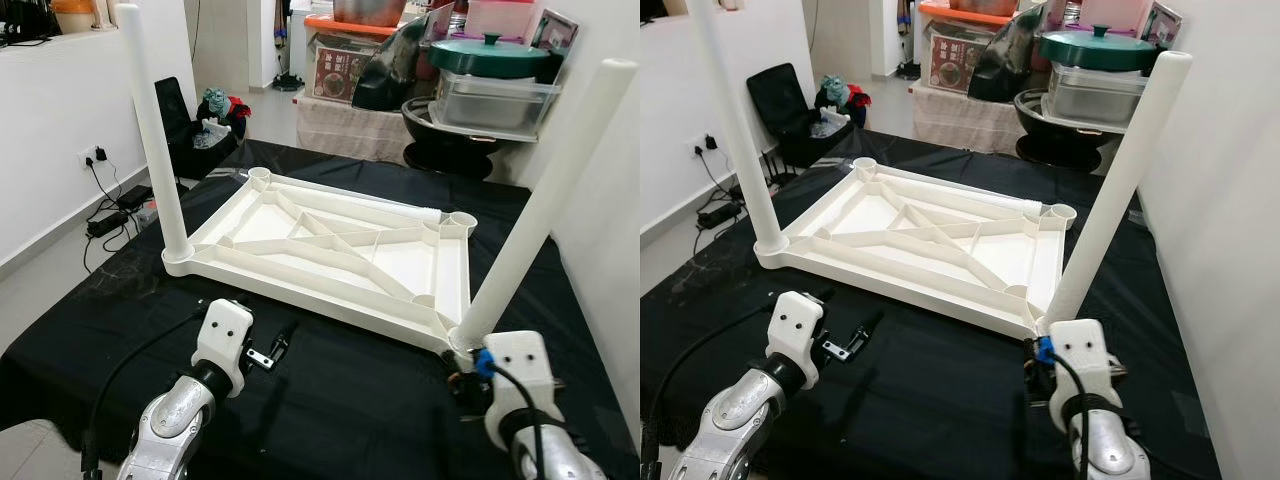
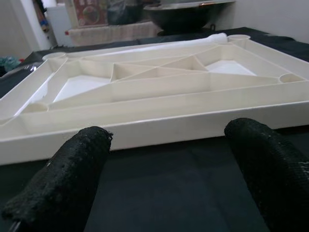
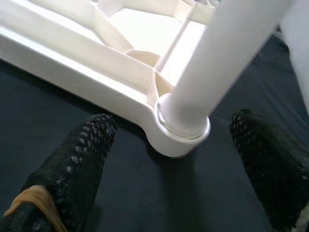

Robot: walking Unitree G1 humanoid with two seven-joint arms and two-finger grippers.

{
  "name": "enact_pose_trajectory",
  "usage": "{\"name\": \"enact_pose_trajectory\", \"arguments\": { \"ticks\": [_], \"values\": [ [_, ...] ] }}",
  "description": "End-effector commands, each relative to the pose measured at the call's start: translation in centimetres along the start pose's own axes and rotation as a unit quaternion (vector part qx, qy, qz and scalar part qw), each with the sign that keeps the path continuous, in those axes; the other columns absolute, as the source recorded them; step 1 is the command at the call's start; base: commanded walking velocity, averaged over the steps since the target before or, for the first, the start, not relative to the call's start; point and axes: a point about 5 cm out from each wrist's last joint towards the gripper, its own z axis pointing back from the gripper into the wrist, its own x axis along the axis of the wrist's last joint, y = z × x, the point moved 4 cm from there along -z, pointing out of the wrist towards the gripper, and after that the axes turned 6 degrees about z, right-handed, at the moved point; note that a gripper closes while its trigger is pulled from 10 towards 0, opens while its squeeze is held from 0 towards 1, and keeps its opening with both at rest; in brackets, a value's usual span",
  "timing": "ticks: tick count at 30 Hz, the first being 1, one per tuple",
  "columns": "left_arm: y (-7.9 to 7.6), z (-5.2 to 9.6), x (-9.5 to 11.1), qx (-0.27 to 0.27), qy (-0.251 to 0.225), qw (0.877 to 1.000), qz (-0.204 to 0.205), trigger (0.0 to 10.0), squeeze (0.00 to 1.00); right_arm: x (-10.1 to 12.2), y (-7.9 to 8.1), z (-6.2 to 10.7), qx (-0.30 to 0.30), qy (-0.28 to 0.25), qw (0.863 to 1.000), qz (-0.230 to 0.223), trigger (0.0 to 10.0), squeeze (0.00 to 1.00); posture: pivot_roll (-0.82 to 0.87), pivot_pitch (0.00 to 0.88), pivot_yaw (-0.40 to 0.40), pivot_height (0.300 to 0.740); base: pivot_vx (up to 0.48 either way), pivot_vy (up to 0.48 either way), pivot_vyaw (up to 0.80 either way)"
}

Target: Building children table

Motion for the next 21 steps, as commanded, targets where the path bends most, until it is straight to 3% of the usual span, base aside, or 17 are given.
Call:
{"name": "enact_pose_trajectory", "arguments": {
  "ticks": [1,2,5,10,15,21],
  "values": [
    [0.0,0.2,0.0,0.008,0.002,1.0,0.012,10.0,0.0,0.9,0.0,0.2,0.001,-0.031,0.999,-0.011,10.0,0.0,-0.01,0.0,-0.105,0.74,0.0,0.0,0.0],
    [0.2,0.2,0.0,0.014,0.003,1.0,0.014,10.0,0.0,1.0,0.0,0.2,-0.001,-0.046,0.998,-0.042,10.0,0.0,-0.01,0.0,-0.104,0.74,0.0,0.0,0.0],
    [0.4,0.2,0.1,0.022,0.008,1.0,0.012,10.0,0.0,1.3,0.0,0.1,-0.005,-0.055,0.998,-0.042,10.0,0.0,-0.01,0.0,-0.105,0.74,0.0,0.0,0.0],
    [0.5,0.0,-0.1,0.026,0.019,0.999,0.016,10.0,0.0,0.7,0.8,-0.2,0.02,-0.027,0.999,-0.033,10.0,0.0,-0.01,0.0,-0.101,0.74,0.0,0.0,0.0],
    [0.5,-0.1,0.0,0.032,0.022,0.999,0.026,10.0,0.0,3.2,0.6,-0.1,0.027,-0.1,0.994,-0.038,10.0,0.0,-0.01,0.0,-0.095,0.74,0.0,0.385,0.0],
    [0.6,-0.1,0.1,0.031,0.021,0.999,0.021,10.0,0.0,2.8,0.8,-0.7,0.034,-0.084,0.994,-0.059,10.0,0.0,0.01,0.0,-0.098,0.74,0.0,0.48,0.0]
  ]
}}
